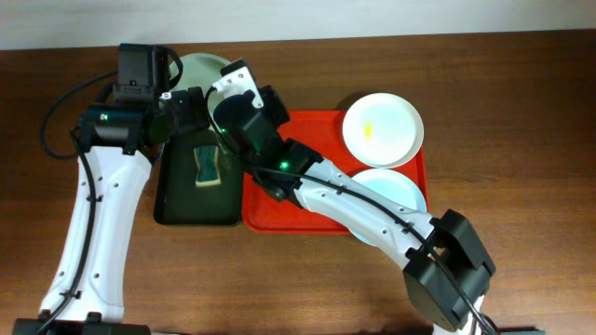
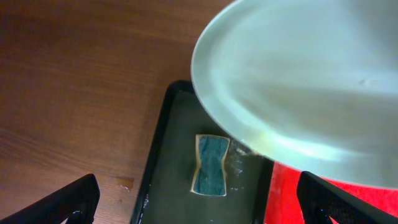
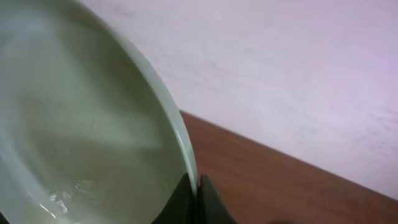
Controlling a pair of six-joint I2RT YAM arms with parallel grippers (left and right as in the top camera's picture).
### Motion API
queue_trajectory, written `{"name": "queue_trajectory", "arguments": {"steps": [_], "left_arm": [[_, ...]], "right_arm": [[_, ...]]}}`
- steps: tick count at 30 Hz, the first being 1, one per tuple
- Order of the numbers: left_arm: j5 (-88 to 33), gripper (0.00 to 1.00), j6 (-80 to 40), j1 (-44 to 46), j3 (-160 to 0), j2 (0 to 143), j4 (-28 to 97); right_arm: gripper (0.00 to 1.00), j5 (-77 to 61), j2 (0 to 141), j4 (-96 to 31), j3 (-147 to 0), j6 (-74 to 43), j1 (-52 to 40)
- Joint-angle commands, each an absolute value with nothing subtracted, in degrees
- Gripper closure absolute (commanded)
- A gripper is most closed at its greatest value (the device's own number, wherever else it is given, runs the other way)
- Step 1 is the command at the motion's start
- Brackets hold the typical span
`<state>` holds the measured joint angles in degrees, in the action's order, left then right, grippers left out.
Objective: Clean dirty plates on tray and stack at the side
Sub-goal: 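Lift the pale green plate with the right gripper toward the white plate, then carry the pale green plate with the right gripper to the table's right side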
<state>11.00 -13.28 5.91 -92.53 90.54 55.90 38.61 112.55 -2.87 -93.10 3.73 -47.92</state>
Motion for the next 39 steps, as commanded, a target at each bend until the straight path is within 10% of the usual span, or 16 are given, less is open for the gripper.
{"name": "queue_trajectory", "arguments": {"steps": [1,28,39], "left_arm": [[10.3,0.01,-13.4,6.2,-92.5,90.8,55.9],[10.3,0.01,-13.4,6.2,-92.5,90.8,55.9],[10.3,0.01,-13.4,6.2,-92.5,90.8,55.9]], "right_arm": [[0.96,38.3,112.0,-0.1,-94.1,4.5,-47.9],[0.96,38.2,112.0,1.2,-94.2,3.8,-47.2],[0.96,21.8,112.0,-11.5,-94.2,-14.7,-42.9]]}}
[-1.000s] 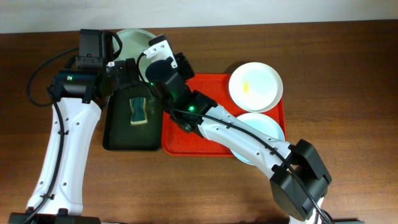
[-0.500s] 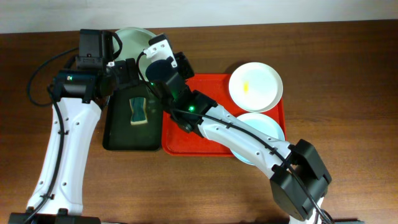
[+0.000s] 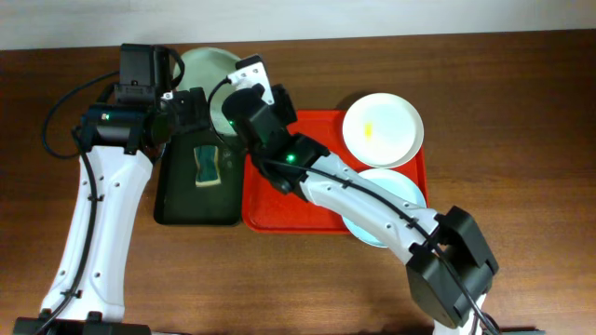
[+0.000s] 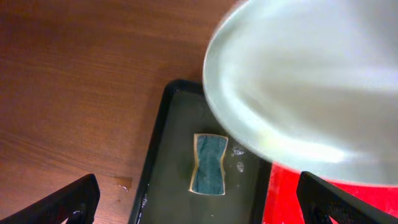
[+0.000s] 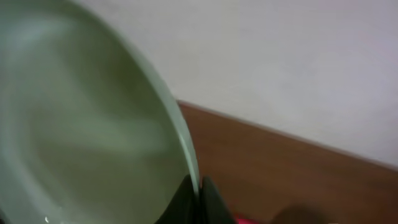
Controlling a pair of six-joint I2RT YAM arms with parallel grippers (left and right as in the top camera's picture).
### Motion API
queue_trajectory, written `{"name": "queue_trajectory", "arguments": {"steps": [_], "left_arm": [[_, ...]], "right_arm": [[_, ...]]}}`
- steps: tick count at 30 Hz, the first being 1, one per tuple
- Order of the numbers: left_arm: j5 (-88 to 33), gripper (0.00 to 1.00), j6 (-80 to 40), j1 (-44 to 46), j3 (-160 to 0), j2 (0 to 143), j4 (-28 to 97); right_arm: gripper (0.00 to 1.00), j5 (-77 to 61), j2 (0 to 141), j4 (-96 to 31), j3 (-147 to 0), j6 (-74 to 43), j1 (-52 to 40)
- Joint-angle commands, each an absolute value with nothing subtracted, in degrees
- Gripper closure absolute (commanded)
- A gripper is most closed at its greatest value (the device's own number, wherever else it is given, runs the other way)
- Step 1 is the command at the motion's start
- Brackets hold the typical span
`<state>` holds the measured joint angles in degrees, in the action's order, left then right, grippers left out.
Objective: Clean dirty plates on tray and stack at the side
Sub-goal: 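Carry the pale green plate with the right gripper to the table's right side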
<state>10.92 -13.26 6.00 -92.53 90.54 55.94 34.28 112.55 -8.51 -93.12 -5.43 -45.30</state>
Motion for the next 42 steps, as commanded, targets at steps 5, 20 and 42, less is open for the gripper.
{"name": "queue_trajectory", "arguments": {"steps": [5,20,42], "left_arm": [[10.3,0.01,-13.4,6.2,-92.5,90.8,55.9],[10.3,0.00,-13.4,6.2,-92.5,90.8,55.9],[10.3,0.01,-13.4,6.2,-92.5,90.8,55.9]], "right_arm": [[0.96,11.0,112.0,-19.7,-94.2,-27.7,-37.6],[0.96,-34.3,108.0,-45.2,-94.2,-26.0,-2.5],[0.96,-12.3,108.2,-67.0,-88.1,-15.2,37.6]]}}
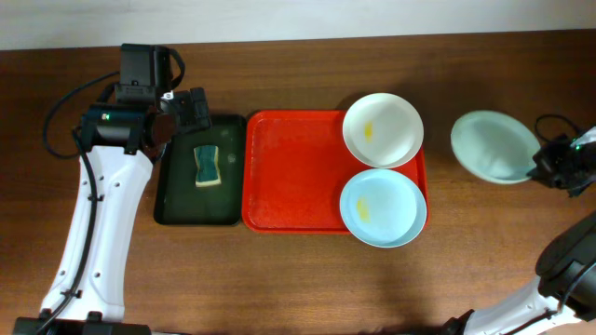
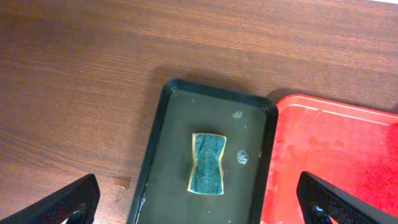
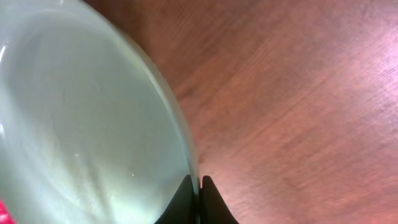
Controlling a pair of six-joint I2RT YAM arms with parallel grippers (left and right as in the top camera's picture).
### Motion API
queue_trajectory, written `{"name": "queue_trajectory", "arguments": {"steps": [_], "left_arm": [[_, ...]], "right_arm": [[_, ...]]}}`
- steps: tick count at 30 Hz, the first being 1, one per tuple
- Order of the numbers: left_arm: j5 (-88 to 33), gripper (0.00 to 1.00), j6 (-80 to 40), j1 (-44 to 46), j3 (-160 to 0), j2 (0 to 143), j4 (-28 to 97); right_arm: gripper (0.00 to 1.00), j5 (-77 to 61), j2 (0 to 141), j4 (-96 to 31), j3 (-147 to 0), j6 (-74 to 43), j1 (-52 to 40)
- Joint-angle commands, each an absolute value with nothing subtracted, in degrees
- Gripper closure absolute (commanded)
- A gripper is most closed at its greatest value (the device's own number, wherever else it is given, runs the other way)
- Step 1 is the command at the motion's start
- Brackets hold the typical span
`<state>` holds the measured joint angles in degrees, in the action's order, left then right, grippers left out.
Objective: Clean dirty plates on tray and stack at the side
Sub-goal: 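Carry the pale green plate with the right gripper to the table's right side, then lower the pale green plate onto the table and open the right gripper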
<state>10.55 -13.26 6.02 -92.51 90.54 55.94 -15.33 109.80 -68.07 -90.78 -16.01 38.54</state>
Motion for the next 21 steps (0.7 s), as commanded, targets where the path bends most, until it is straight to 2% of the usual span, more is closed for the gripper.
{"name": "queue_trajectory", "arguments": {"steps": [1,6,10,13,15,16,20,21], "left_arm": [[10.3,0.01,-13.4,6.2,-92.5,90.8,55.9],[10.3,0.01,-13.4,6.3,-92.5,90.8,55.9],[10.3,0.01,-13.4,6.2,-92.5,90.8,55.9],[10.3,0.01,-13.4,6.2,-92.5,90.8,55.9],[10.3,0.01,-13.4,6.2,-92.5,90.8,55.9],[10.3,0.01,-13.4,6.2,-92.5,90.8,55.9],[10.3,0.01,-13.4,6.2,-92.5,90.8,55.9],[10.3,0.01,-13.4,6.2,-92.5,90.8,55.9]], "right_arm": [[0.96,-11.9,108.2,-65.6,-86.8,-15.2,37.4],[0.96,-11.4,108.2,-58.5,-80.2,-15.2,36.2],[0.96,-12.8,108.2,-57.8,-79.4,-15.2,34.8],[0.87,-9.3,108.2,-58.2,-79.3,-15.2,33.8],[0.85,-8.5,108.2,-58.2,-79.3,-15.2,33.7],[0.80,-8.5,108.2,-58.2,-79.3,-15.2,33.7],[0.36,-8.6,108.2,-58.8,-79.3,-13.9,33.7],[0.34,-8.6,108.2,-58.9,-79.3,-12.6,33.7]]}}
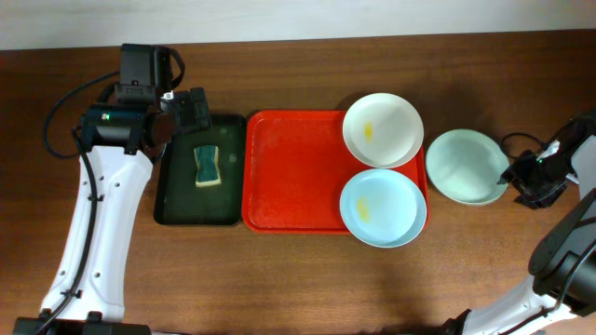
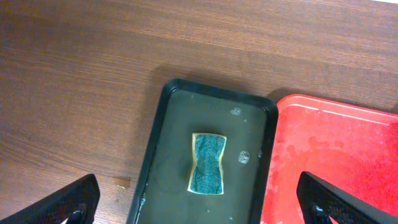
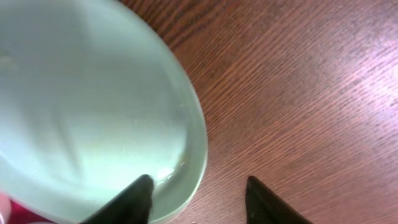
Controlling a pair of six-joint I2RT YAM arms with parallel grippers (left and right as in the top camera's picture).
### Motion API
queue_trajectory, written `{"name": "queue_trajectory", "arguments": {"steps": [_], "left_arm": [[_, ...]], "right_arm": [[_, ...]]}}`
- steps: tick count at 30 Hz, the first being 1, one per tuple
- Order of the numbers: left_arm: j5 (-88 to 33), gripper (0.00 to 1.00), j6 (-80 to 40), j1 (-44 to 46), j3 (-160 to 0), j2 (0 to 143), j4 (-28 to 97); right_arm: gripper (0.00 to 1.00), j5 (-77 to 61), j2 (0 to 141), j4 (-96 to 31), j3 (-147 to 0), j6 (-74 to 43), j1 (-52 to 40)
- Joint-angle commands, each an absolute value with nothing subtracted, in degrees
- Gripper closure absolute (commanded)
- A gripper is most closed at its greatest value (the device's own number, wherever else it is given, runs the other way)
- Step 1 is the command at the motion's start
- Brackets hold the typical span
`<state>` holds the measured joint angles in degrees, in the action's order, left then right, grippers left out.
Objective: Clean dirty plates on tray and stack at the side
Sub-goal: 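Lower the pale green plate onto the table and open the right gripper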
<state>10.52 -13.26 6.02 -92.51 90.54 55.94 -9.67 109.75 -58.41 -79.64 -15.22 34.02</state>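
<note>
A pale green plate [image 1: 466,167] lies flat on the wooden table just right of the red tray [image 1: 298,172]; its rim [image 3: 199,143] shows in the right wrist view. My right gripper [image 1: 518,177] stands open, one finger over the plate's right edge, the other over bare wood. On the tray sit a white plate [image 1: 383,129] with a yellow smear and a light blue plate [image 1: 383,207] with a faint yellow mark. My left gripper [image 1: 186,113] is open above the black tray [image 2: 205,162], which holds a green sponge [image 2: 208,163].
The black tray [image 1: 198,172] adjoins the red tray's left side. The wall runs along the table's far edge. The right arm's base and cables sit at the right edge of the table.
The green plate was held tilted by my right gripper at the table's right end. Now it lies flat beside the red tray and the gripper is open. The left arm is unchanged.
My right gripper held the green plate by its rim over the black tray's far end, under my open left gripper. Later it held the plate to the right of the red tray. Now the plate rests on the table there, let go.
</note>
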Motion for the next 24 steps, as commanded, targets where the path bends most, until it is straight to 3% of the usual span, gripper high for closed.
{"name": "queue_trajectory", "arguments": {"steps": [1,13,14,24], "left_arm": [[10.3,0.01,-13.4,6.2,-92.5,90.8,56.0],[10.3,0.01,-13.4,6.2,-92.5,90.8,56.0],[10.3,0.00,-13.4,6.2,-92.5,90.8,56.0],[10.3,0.01,-13.4,6.2,-92.5,90.8,56.0]], "right_arm": [[0.34,-8.6,108.2,-59.0,-79.3,-10.8,33.4],[0.32,-3.1,108.2,-58.2,-79.3,-1.7,17.9],[0.01,-3.1,108.2,-58.4,-79.3,-1.7,16.3],[0.02,-3.2,108.2,-58.0,-79.3,-1.7,10.9]]}}
